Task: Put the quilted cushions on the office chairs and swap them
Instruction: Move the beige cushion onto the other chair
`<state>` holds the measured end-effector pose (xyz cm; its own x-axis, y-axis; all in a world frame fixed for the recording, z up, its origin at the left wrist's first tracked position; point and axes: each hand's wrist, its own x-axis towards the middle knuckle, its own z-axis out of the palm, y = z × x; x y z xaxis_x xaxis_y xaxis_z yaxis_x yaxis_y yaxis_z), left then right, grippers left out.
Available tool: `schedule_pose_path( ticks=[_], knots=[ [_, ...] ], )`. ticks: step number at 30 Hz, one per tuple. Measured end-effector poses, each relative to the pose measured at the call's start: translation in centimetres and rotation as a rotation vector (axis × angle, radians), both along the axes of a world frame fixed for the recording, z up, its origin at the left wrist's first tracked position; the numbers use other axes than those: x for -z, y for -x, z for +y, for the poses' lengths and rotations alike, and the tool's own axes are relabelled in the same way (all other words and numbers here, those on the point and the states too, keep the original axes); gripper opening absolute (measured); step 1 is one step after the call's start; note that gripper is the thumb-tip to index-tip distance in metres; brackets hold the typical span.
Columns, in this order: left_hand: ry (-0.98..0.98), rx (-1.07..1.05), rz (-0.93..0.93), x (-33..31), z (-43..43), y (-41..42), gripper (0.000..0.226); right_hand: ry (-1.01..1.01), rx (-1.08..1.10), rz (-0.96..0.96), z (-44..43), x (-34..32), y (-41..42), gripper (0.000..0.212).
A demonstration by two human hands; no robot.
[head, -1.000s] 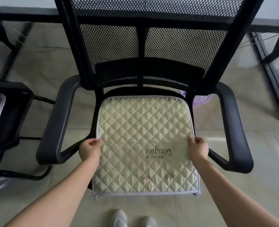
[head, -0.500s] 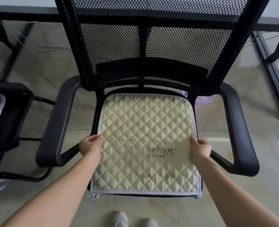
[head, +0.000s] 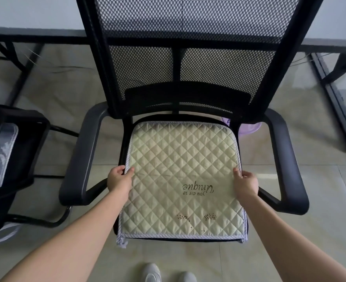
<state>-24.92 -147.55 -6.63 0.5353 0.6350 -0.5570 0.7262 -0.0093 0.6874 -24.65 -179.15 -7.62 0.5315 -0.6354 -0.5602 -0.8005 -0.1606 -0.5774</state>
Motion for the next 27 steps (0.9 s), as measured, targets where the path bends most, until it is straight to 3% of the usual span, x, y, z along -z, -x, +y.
schedule_pose_path(
  ticks=[4,6,10,27],
  knots=[
    [0.022,0.068,0.000,-2.9,-0.2,-0.2,0.044,0.093,-0.084,0.030,0.3,-2.5,-0.1,0.041],
    [0.038,0.098,-0.011,-4.7,-0.2,-0.4,0.043,0.077,-0.143,-0.012,0.5,-4.2,-0.1,0.027],
    [0.060,0.152,-0.039,-8.7,-0.3,-0.3,0.040,0.025,-0.228,-0.073,1.2,-7.8,-0.4,0.019],
    [0.091,0.231,-0.016,-25.8,5.6,6.1,0.034,-0.044,-0.555,-0.092,10.2,-24.3,2.1,0.019]
  ],
)
